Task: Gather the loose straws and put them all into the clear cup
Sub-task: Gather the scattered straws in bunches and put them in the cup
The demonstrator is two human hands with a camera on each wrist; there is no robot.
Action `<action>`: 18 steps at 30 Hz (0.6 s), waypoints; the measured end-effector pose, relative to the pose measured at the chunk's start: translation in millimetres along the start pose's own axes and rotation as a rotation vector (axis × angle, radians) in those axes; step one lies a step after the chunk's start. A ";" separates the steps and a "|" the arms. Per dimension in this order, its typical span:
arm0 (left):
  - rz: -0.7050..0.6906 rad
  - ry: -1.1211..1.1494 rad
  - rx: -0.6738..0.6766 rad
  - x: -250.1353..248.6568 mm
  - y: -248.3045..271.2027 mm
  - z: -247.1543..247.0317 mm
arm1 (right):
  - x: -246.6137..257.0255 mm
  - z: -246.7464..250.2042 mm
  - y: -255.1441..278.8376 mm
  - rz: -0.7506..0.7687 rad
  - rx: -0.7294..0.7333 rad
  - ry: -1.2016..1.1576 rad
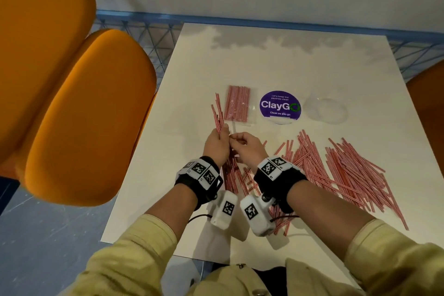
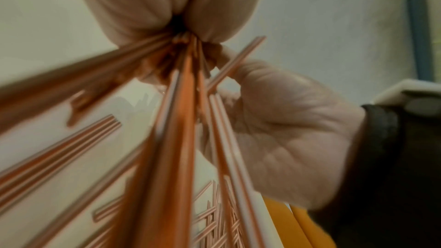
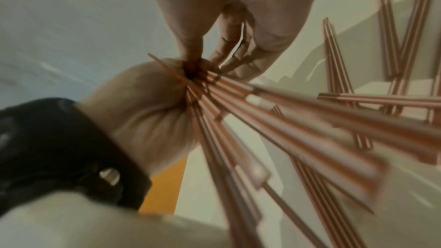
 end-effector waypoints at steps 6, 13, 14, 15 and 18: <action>-0.059 0.213 -0.149 -12.0 -9.3 8.1 | -14.1 -19.6 16.5 -0.134 0.458 -0.233; -0.081 0.420 -0.218 -22.4 -11.7 16.0 | -7.2 -12.5 23.4 0.054 0.446 0.082; -0.076 0.461 -0.228 -23.4 -11.5 17.2 | -6.1 -11.4 23.4 0.079 0.443 0.137; -0.075 0.502 -0.239 -25.2 -11.1 18.8 | -4.7 -9.7 23.3 0.113 0.435 0.195; -0.091 0.590 -0.297 -33.4 -10.7 26.6 | -3.8 -2.2 20.1 0.218 0.405 0.401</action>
Point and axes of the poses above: each hand's wrist, its own y-axis away from the middle knuckle, its own z-axis out of the back of the hand, x = y × z, the point moved 6 cm from there along -y, towards the middle knuckle, and after that the axes turned 11 degrees about y, right-handed, at the moved point
